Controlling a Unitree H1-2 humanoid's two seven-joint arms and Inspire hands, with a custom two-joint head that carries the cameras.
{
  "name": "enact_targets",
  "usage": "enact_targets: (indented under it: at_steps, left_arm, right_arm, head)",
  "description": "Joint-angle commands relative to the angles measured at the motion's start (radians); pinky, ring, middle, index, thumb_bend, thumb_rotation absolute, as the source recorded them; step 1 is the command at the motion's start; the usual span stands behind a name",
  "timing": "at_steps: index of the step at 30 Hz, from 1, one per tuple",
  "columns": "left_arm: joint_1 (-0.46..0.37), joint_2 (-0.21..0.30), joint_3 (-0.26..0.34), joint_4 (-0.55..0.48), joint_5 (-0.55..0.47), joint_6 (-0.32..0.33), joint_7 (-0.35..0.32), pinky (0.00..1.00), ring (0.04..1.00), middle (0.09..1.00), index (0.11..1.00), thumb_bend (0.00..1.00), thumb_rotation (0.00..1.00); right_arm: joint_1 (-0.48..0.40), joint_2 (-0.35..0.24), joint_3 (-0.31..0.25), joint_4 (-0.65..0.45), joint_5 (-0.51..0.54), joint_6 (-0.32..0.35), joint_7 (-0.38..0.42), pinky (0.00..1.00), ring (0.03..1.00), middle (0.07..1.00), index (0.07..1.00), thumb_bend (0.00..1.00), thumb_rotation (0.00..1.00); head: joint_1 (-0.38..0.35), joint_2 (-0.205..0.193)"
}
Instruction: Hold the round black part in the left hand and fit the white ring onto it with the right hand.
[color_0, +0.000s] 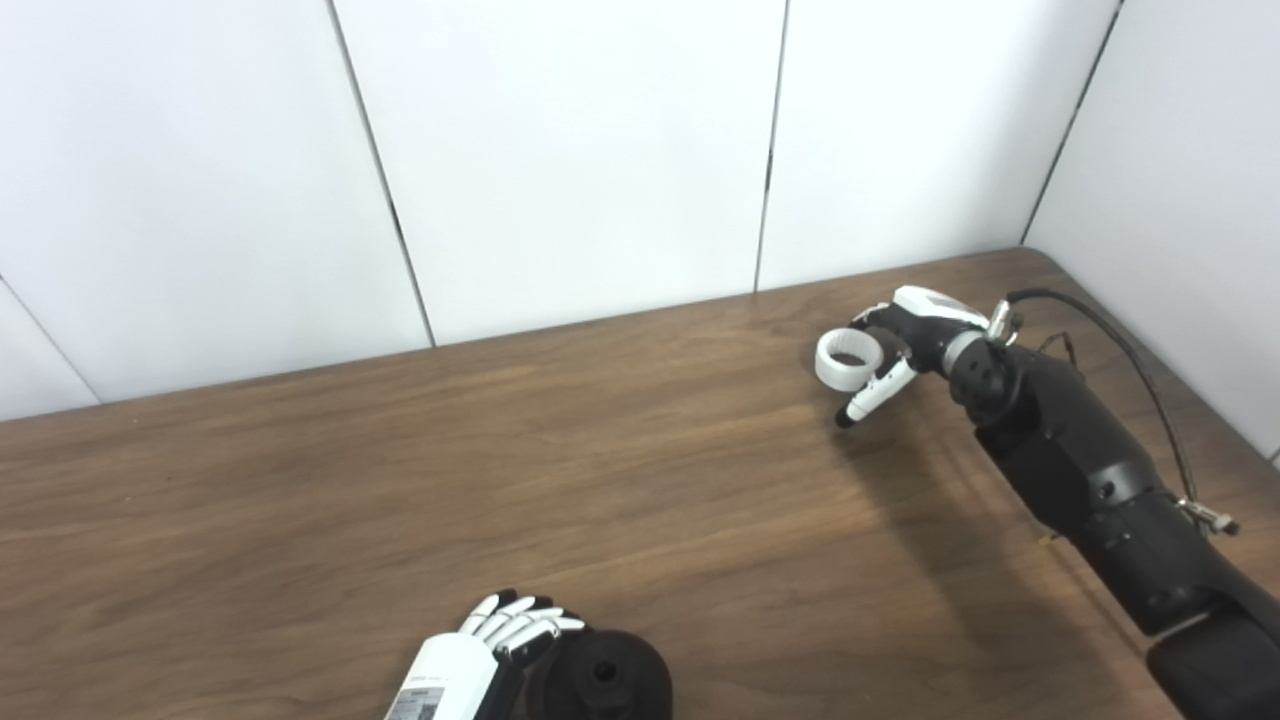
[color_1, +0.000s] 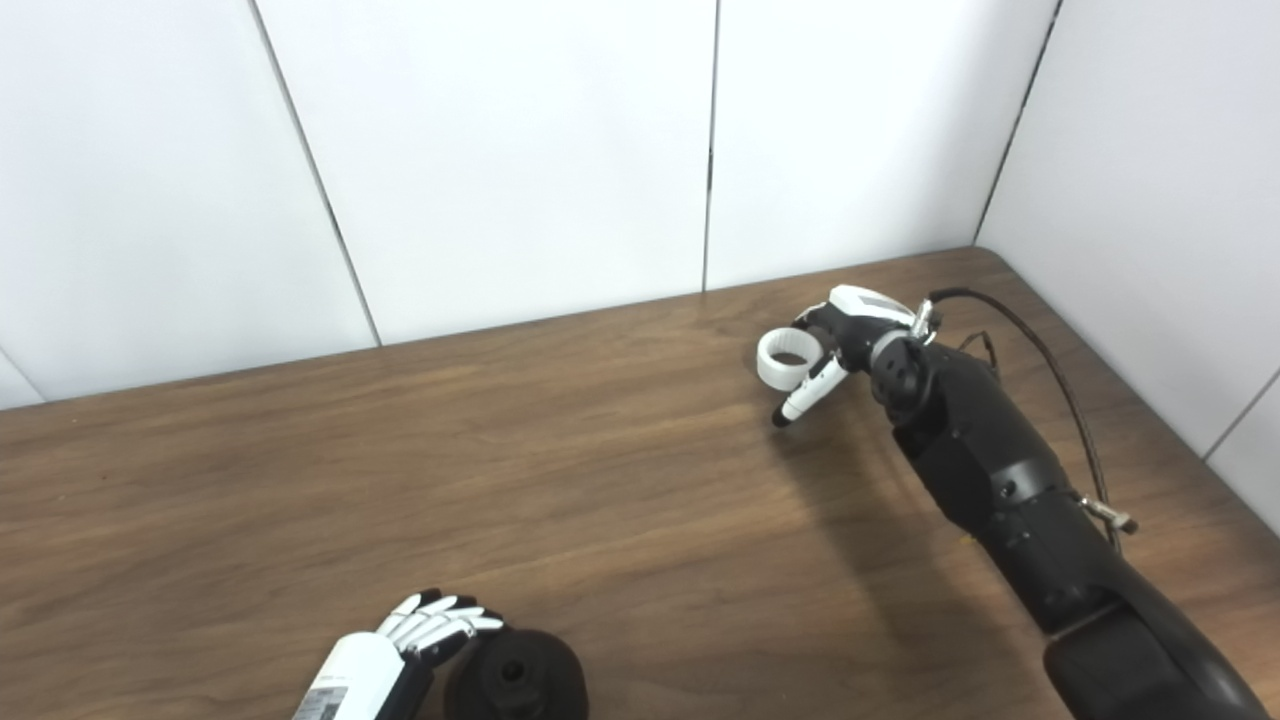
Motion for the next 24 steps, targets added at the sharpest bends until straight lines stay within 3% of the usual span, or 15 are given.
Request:
enact_targets:
  at_steps: [1,10,18,24]
  left_arm:
    - [0.016,0.033,0.004,0.029,0.057,0.047,-0.045,0.93,0.859,0.785,0.486,0.52,0.07]
    - [0.018,0.032,0.006,0.03,0.052,0.047,-0.045,0.93,0.86,0.786,0.486,0.52,0.06]
    - [0.02,0.031,0.006,0.026,0.055,0.054,-0.051,0.93,0.861,0.788,0.486,0.52,0.06]
    - [0.021,0.035,0.004,0.02,0.059,0.056,-0.054,0.93,0.859,0.786,0.487,0.52,0.07]
  right_arm:
    - [-0.048,-0.02,-0.002,-0.007,0.001,-0.016,-0.045,0.94,0.991,0.964,0.827,0.96,0.29]
    - [-0.053,-0.023,0.009,0.011,0.017,-0.027,-0.098,0.92,0.973,0.943,0.774,0.91,0.27]
    - [-0.058,-0.018,0.008,0.003,0.033,0.0,-0.1,0.89,0.977,0.933,0.652,0.85,0.21]
    - [-0.062,-0.011,0.01,0.0,0.026,0.007,-0.09,0.9,0.977,0.927,0.631,0.85,0.23]
  head:
    - [0.004,0.001]
    - [0.004,0.003]
    - [0.003,0.006]
    - [0.003,0.006]
